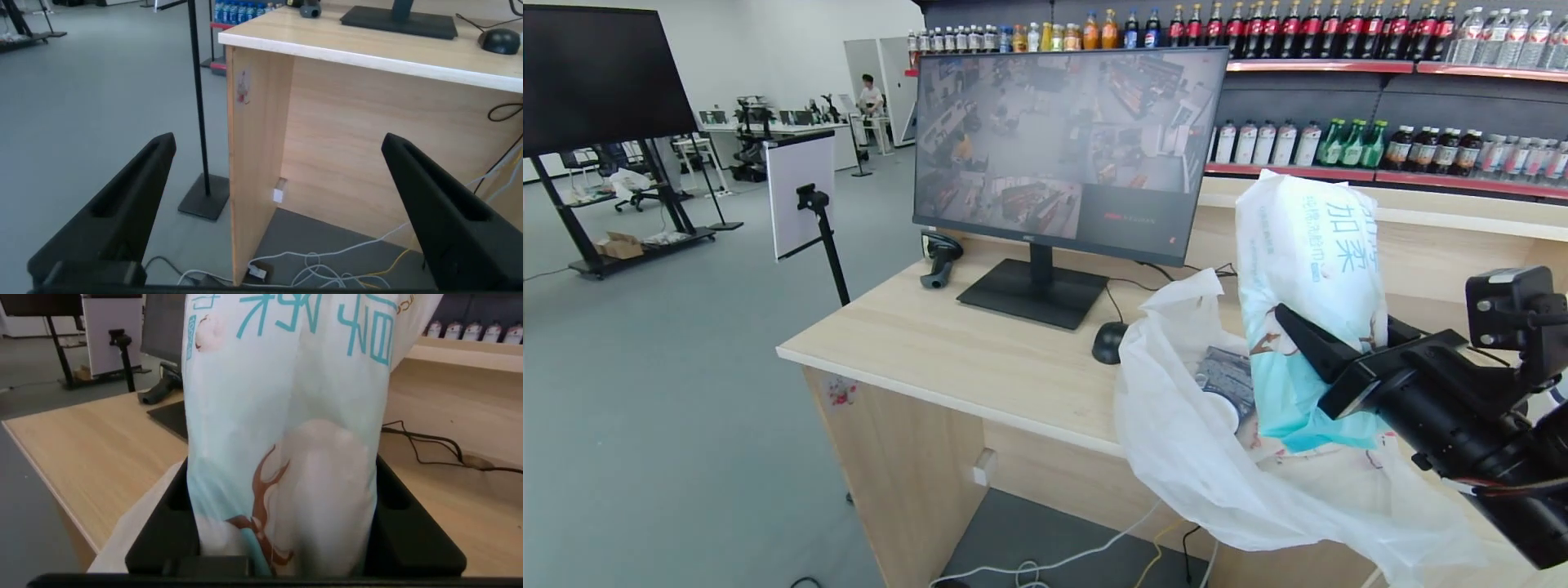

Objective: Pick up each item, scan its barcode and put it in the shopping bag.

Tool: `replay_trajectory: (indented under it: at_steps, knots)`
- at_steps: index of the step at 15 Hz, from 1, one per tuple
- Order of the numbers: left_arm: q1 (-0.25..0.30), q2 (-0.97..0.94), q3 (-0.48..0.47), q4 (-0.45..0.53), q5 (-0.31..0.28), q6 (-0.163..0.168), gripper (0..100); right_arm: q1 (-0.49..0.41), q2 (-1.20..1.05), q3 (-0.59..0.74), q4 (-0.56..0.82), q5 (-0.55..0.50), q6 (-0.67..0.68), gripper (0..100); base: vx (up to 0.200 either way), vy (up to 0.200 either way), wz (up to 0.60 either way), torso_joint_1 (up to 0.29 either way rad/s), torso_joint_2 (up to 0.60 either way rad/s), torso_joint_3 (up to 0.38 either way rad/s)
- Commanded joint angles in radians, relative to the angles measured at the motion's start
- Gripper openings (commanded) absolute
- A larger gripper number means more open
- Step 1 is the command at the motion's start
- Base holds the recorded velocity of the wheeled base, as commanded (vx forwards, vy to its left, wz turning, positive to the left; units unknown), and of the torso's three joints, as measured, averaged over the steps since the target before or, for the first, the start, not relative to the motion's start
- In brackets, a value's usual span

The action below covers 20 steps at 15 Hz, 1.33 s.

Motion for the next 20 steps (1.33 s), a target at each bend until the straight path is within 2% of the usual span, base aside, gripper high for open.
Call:
replay_trajectory:
  at_steps: [1, 4, 13, 20]
  knots:
    - [0.000, 0.000, 0.000, 0.000, 0.000, 0.000, 100, -0.001, 0.028, -0.001, -0.002, 0.000, -0.001, 0, 0.000, 0.000, 0.00, 0.000, 0.00, 0.000]
    - [0.000, 0.000, 0.000, -0.002, 0.000, 0.000, 100, -0.029, 0.064, -0.002, -0.002, 0.000, 0.022, 0, 0.000, 0.000, 0.00, 0.000, 0.00, 0.000]
    - [0.000, 0.000, 0.000, -0.002, 0.000, 0.000, 100, -0.029, 0.115, 0.085, -0.002, 0.003, 0.016, 0, 0.000, 0.000, 0.00, 0.000, 0.00, 0.000]
    - [0.000, 0.000, 0.000, -0.002, 0.000, 0.000, 100, 0.024, 0.130, 0.130, -0.002, 0.005, 0.002, 0, 0.000, 0.000, 0.00, 0.000, 0.00, 0.000]
